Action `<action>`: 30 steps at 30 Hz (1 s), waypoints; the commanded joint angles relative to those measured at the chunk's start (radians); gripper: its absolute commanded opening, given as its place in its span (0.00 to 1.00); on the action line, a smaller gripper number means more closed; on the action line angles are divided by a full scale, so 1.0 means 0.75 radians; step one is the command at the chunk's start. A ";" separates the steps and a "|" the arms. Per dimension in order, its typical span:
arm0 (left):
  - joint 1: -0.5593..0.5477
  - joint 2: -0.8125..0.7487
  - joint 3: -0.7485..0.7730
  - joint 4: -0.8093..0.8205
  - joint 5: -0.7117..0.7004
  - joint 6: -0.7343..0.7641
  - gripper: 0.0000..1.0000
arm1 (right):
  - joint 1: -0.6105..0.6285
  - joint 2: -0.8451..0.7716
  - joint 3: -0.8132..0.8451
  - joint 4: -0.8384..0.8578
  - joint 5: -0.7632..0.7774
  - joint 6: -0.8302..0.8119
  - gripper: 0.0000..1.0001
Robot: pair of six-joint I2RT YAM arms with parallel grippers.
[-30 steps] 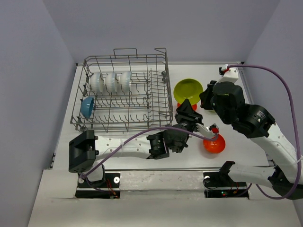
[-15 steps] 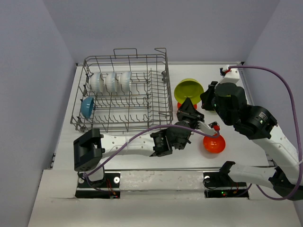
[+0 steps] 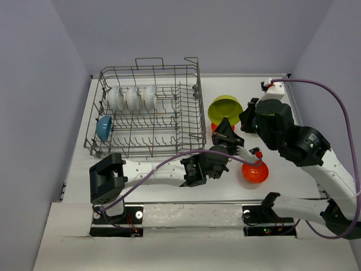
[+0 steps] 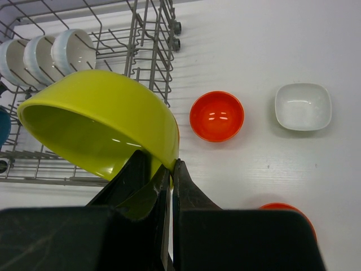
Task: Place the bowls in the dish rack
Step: Pass from the right arm to the left
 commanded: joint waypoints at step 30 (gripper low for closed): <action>0.003 -0.090 0.052 0.176 -0.072 0.009 0.00 | -0.005 -0.033 0.023 0.052 0.022 0.040 0.01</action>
